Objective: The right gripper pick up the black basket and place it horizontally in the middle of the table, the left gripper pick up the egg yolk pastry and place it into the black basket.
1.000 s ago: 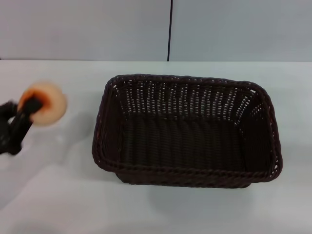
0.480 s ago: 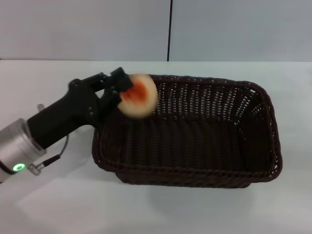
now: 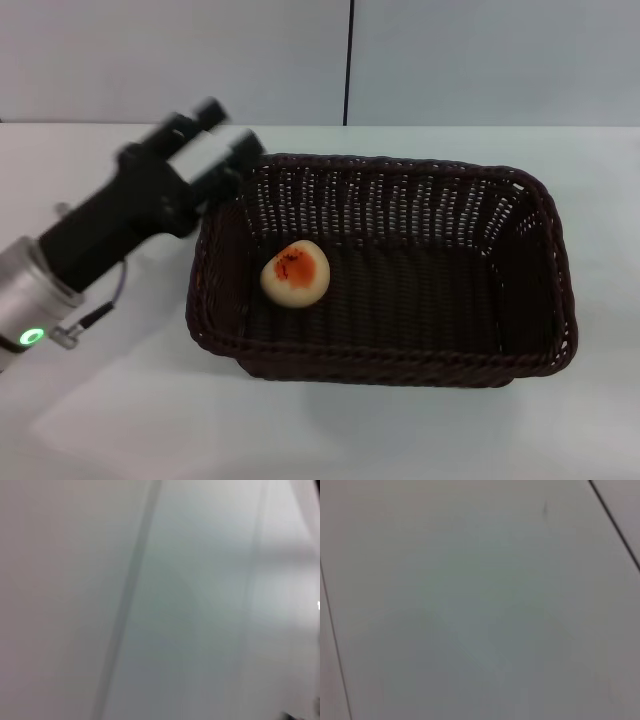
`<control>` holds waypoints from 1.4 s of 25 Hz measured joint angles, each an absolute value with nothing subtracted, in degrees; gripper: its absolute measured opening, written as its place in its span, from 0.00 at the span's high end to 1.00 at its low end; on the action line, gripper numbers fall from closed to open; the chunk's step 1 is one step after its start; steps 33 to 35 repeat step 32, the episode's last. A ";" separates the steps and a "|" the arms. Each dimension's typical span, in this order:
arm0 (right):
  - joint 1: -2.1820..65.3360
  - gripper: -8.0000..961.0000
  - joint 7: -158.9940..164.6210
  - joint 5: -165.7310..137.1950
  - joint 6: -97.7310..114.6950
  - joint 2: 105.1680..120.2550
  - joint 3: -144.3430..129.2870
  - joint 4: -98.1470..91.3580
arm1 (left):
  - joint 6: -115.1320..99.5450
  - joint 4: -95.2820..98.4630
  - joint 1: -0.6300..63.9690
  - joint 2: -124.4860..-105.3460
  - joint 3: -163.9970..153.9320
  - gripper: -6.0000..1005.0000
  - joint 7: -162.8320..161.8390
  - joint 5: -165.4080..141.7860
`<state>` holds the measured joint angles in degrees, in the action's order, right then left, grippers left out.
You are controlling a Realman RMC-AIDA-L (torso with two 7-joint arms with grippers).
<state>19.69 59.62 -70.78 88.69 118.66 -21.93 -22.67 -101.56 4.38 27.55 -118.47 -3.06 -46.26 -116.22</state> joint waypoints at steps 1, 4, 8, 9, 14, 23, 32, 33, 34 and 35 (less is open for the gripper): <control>19.70 0.52 59.57 -70.76 88.77 118.65 -21.56 -22.67 | -101.86 3.68 26.65 -118.46 -1.29 0.46 -44.79 -115.41; 19.66 0.52 59.30 -70.74 89.11 118.69 -19.72 -22.58 | -102.57 2.10 24.33 -118.40 4.15 0.38 -41.02 -114.32; 19.08 0.52 59.22 -70.74 89.26 118.74 -15.44 -21.58 | -103.04 -0.65 19.88 -118.38 17.35 0.28 -35.68 -114.06; 19.08 0.52 59.22 -70.74 89.26 118.74 -15.44 -21.58 | -103.04 -0.65 19.88 -118.38 17.35 0.28 -35.68 -114.06; 18.35 0.52 58.86 -70.74 89.26 118.74 -10.09 -20.15 | -103.19 -1.46 16.09 -118.37 27.21 0.28 -34.75 -114.00; 17.51 0.52 57.48 -70.74 89.31 118.75 -6.99 -19.17 | -103.33 -1.50 14.68 -118.39 32.00 0.28 -34.72 -113.99; 17.31 0.52 57.48 -70.74 89.22 118.73 -6.78 -18.83 | -103.28 -1.57 14.67 -118.47 32.09 0.28 -34.71 -114.00; 17.31 0.52 57.48 -70.74 89.22 118.73 -6.78 -18.83 | -103.28 -1.57 14.67 -118.47 32.09 0.28 -34.71 -114.00; 17.31 0.52 57.48 -70.74 89.22 118.73 -6.78 -18.83 | -103.28 -1.57 14.67 -118.47 32.09 0.28 -34.71 -114.00; 17.31 0.52 57.48 -70.74 89.22 118.73 -6.78 -18.83 | -103.28 -1.57 14.67 -118.47 32.09 0.28 -34.71 -114.00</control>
